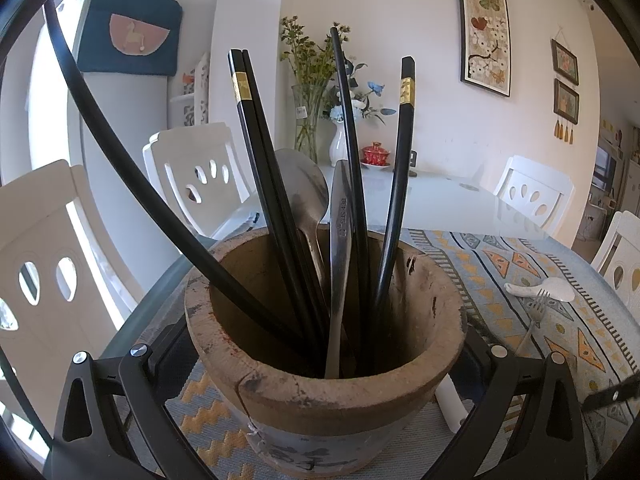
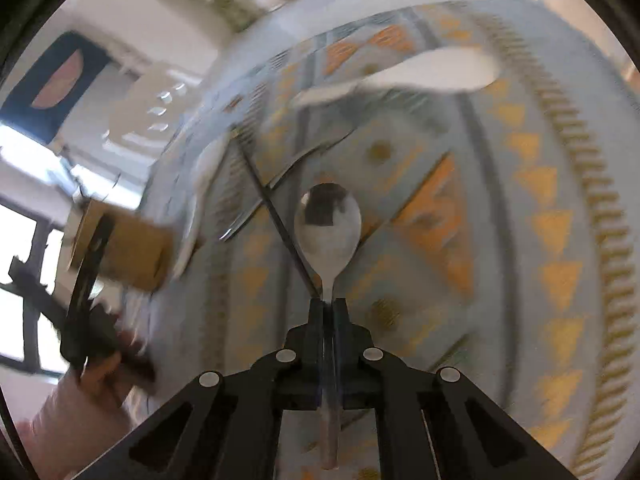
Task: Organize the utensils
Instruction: 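Grasp the silver spoon by its handle with the right gripper, then lift the silver spoon upright and carry it above the holder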
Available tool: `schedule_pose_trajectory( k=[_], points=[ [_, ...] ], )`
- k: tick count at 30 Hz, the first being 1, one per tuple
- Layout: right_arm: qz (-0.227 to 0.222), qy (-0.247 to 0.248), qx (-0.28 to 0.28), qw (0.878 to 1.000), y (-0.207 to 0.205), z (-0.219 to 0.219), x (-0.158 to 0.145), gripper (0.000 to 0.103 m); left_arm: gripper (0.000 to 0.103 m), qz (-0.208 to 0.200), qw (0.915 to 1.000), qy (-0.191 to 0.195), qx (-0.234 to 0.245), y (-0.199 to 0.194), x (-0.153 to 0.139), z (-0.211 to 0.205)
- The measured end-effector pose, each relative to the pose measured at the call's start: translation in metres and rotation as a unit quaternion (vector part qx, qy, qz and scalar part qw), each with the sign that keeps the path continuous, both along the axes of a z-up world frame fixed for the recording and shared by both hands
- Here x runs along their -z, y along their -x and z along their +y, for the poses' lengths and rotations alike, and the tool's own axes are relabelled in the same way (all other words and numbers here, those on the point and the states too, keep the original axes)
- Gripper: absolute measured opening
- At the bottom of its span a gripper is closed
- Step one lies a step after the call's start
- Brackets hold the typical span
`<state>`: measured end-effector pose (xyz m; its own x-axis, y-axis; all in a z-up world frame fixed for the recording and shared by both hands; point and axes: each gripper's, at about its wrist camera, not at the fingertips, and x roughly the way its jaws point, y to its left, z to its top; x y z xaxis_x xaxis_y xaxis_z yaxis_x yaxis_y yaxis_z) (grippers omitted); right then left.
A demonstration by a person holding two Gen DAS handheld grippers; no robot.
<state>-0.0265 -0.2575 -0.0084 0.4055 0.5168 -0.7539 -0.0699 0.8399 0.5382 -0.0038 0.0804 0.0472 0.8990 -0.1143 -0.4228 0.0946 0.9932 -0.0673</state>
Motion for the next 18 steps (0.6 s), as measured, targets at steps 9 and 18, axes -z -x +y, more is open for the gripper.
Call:
schedule_pose_trajectory(
  k=[9,18],
  points=[
    [0.021,0.065,-0.07,0.995,-0.04,0.041,0.001,0.004,0.103,-0.002,1.0,-0.002,0.0,0.003,-0.001,0.0],
    [0.061,0.093,-0.076,0.991,-0.069,0.059,-0.001,0.003,0.103,-0.003,1.0,-0.002,0.0,0.004,-0.001,0.0]
  ],
)
